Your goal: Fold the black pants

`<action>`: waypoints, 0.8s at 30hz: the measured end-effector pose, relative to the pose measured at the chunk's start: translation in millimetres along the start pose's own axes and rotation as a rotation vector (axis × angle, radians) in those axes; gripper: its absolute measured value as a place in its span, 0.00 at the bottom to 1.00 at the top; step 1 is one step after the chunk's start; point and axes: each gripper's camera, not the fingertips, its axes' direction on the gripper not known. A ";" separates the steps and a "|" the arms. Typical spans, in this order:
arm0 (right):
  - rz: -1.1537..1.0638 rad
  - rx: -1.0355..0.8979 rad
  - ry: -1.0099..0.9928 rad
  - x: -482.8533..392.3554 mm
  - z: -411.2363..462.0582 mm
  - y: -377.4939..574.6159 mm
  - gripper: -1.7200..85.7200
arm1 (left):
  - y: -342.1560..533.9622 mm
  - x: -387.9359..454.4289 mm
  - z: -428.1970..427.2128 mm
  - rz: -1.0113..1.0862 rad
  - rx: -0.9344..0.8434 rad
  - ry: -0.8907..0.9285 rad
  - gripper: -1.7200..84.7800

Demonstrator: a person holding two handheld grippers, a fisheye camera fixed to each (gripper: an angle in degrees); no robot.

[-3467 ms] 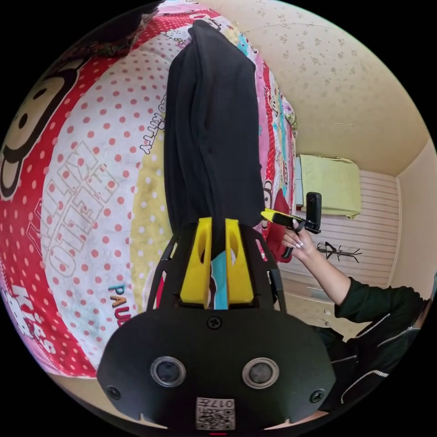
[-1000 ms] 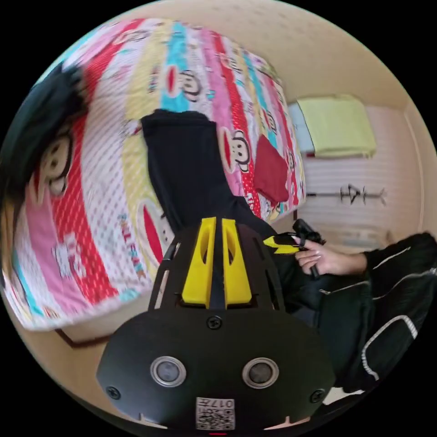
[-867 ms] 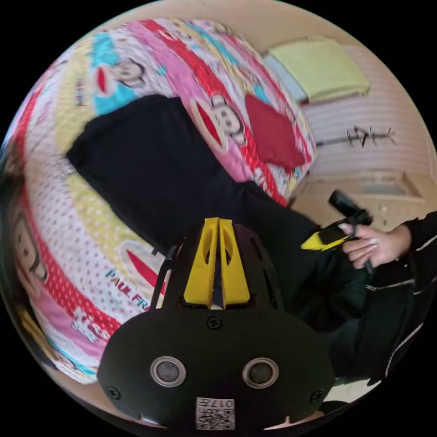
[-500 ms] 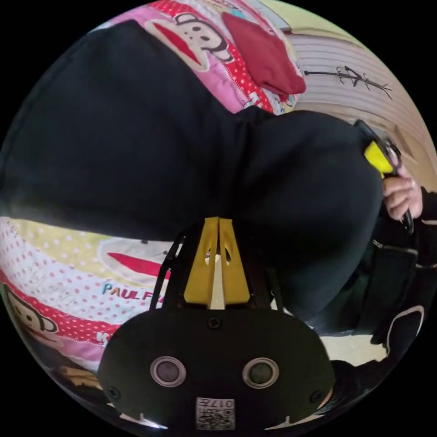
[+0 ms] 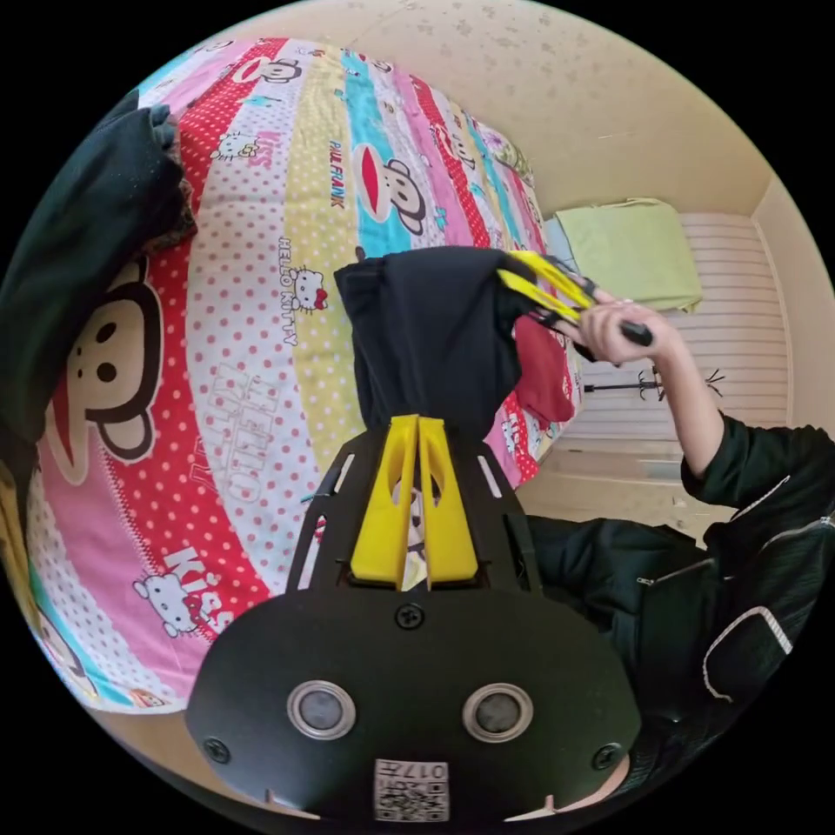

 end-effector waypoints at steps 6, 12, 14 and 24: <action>-0.266 -0.178 -0.139 -28.4 19.8 -18.8 0.11 | -0.3 21.0 30.9 -0.033 0.157 0.139 0.04; -0.900 -0.402 0.254 -57.2 1.8 48.6 0.07 | -14.8 50.4 75.8 0.047 0.164 0.027 0.02; -0.983 -0.457 0.605 -30.0 16.4 51.9 0.04 | -24.8 51.5 92.3 0.038 0.130 -0.130 0.01; -1.304 -0.505 1.326 4.8 92.0 79.9 0.04 | -46.9 45.6 111.1 0.103 0.035 -0.181 0.04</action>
